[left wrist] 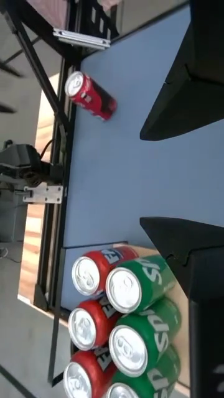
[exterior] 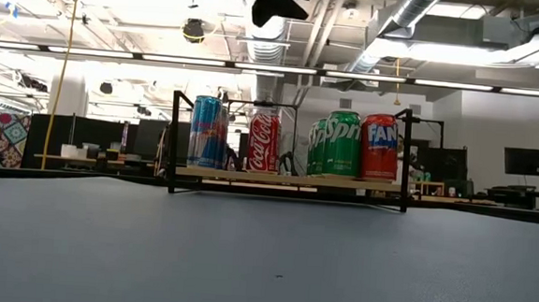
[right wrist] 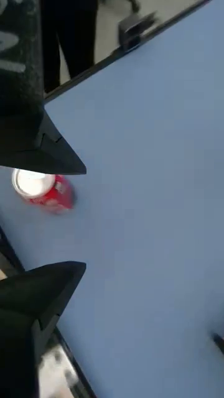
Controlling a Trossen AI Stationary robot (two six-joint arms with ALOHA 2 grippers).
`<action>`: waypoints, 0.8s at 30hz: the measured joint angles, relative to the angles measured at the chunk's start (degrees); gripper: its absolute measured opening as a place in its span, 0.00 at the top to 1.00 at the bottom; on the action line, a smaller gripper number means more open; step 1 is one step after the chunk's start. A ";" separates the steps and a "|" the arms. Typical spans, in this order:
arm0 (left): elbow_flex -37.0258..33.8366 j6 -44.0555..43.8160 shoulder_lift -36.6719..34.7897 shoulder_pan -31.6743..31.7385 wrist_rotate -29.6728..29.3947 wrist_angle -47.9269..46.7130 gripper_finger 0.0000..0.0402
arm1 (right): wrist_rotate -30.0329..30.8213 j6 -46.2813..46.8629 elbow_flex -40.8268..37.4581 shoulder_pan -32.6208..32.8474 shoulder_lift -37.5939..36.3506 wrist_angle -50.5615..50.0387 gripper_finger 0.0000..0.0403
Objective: Place canned beverage on shelf
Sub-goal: Put the red white soda can on the shelf aligned with the other red white soda cans
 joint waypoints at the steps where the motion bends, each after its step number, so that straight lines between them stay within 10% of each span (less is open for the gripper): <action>1: 0.00 -0.60 0.00 -0.29 -0.65 0.07 0.51 | -0.19 2.68 -1.57 2.72 0.51 0.16 0.45; 14: 0.02 -10.33 -0.04 -4.60 -4.11 3.13 0.51 | -3.81 21.06 -6.34 28.41 5.67 4.92 0.45; 24: 0.02 -11.20 -0.04 -8.69 -4.12 2.92 0.51 | -1.69 11.14 -6.34 28.93 10.86 5.50 0.31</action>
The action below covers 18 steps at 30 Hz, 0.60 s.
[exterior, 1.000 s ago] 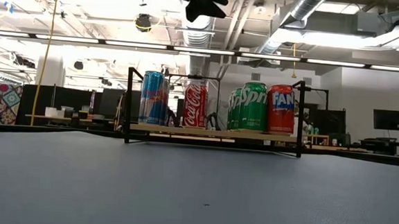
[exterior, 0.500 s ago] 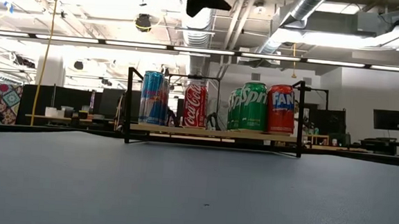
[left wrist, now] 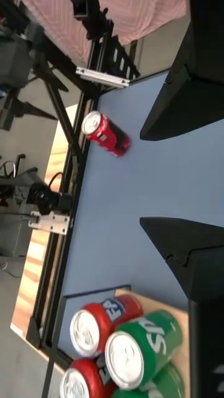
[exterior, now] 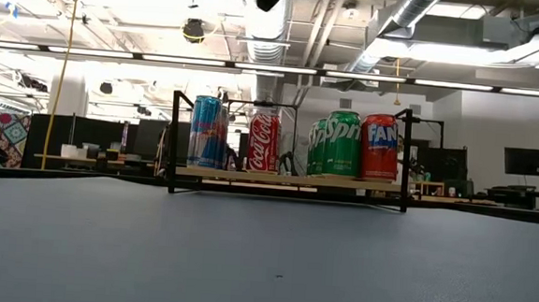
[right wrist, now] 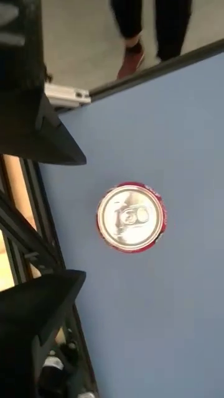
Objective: Place canned beverage on shelf
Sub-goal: Put the red white soda can on the shelf aligned with the other red white soda cans
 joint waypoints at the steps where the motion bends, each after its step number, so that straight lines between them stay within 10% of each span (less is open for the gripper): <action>1: 0.00 -0.19 0.00 -0.39 0.00 0.00 0.51 | -0.50 -1.87 0.00 -0.82 0.75 0.15 0.29; 18: 0.00 -1.61 0.00 -3.99 -0.06 -0.97 0.51 | -4.06 -34.47 -0.37 -11.28 11.09 3.16 0.14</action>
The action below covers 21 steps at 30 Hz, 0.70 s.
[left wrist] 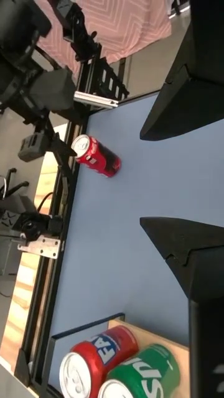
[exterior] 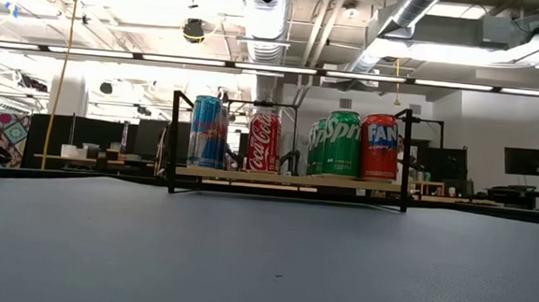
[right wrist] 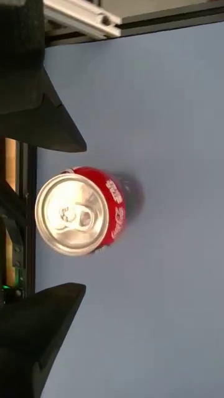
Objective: Place canned beverage on shelf
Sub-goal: Put the red white soda can on the shelf aligned with the other red white soda cans
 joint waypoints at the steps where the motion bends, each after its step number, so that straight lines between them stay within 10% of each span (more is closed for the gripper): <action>1: 0.00 0.00 0.00 -0.04 0.09 -0.08 0.51 | -0.91 -0.85 -0.49 -0.17 0.22 0.21 0.14; 14: 0.02 0.00 0.00 -0.05 -0.01 -2.48 0.51 | -4.30 1.11 -9.33 -0.50 0.14 5.73 0.16; 21: 0.02 0.00 0.00 -0.05 -0.01 -2.83 0.51 | -4.45 1.24 -9.64 -2.08 0.03 9.27 0.35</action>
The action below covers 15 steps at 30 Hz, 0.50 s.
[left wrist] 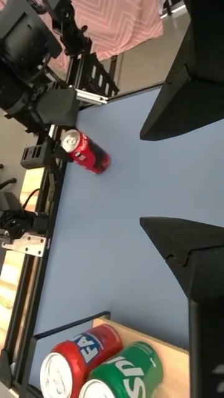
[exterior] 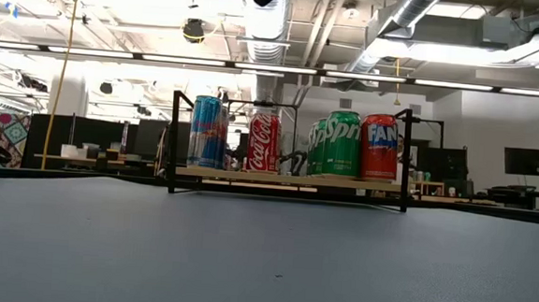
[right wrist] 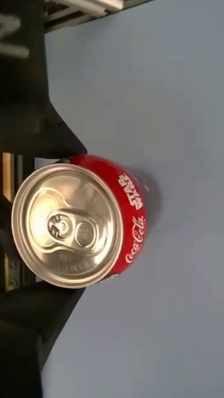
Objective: Place canned beverage on shelf
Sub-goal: Put the red white soda can on the shelf aligned with the other red white soda cans
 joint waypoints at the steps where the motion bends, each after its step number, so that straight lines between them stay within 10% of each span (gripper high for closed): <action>1: 0.00 0.00 0.00 0.00 -0.04 -0.13 0.51 | 0.00 -0.19 0.02 -0.41 -0.04 0.38 0.38; 15: 0.02 -0.06 -0.02 -0.91 -8.24 -2.22 0.51 | 6.97 -8.94 -0.02 -16.58 -7.83 4.55 0.42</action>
